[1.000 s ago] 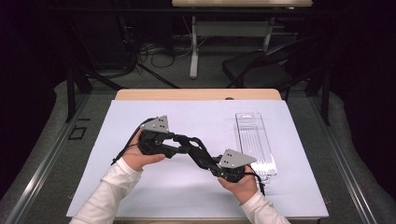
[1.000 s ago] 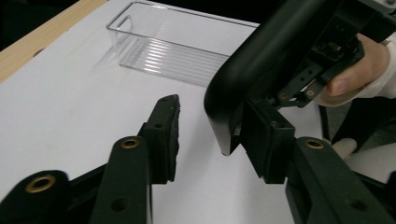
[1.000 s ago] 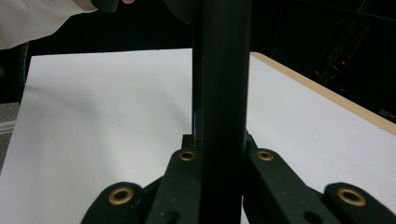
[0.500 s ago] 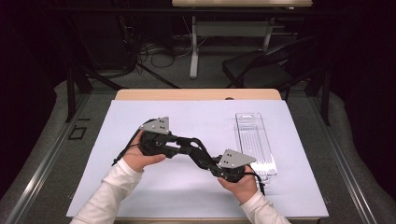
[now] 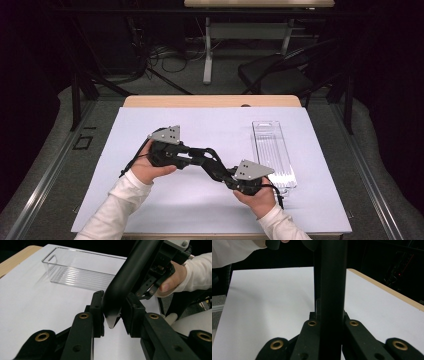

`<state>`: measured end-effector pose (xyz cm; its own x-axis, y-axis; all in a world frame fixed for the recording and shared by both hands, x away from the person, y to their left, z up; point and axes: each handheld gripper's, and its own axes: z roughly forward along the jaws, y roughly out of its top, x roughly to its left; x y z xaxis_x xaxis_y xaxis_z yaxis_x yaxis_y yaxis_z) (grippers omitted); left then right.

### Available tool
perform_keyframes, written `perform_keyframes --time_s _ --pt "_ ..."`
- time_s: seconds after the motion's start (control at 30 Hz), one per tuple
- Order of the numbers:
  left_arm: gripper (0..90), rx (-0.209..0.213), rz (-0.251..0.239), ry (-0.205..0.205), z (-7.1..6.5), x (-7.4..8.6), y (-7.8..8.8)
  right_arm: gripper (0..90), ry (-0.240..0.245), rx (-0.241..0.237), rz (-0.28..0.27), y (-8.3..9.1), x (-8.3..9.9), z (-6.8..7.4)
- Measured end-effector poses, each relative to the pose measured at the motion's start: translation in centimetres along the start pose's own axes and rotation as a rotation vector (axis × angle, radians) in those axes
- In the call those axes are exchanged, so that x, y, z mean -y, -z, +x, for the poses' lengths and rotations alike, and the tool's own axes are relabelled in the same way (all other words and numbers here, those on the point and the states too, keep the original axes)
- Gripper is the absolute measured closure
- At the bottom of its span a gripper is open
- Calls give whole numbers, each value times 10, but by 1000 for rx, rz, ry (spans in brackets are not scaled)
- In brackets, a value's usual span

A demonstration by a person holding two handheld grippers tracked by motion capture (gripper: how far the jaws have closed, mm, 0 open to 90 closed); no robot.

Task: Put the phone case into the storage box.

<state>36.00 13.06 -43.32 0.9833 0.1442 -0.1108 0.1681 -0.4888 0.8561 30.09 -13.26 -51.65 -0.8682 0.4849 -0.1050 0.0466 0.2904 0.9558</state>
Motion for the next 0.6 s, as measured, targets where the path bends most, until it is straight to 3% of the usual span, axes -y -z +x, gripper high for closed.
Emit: perform_keyframes --time_s 0.2,0.6 --pt "705 -5 4 -20 1 0 0 880 2 -5 6 0 0 0" --pt "723 34 4 -37 4 1 -1 881 6 -13 11 -1 1 0"
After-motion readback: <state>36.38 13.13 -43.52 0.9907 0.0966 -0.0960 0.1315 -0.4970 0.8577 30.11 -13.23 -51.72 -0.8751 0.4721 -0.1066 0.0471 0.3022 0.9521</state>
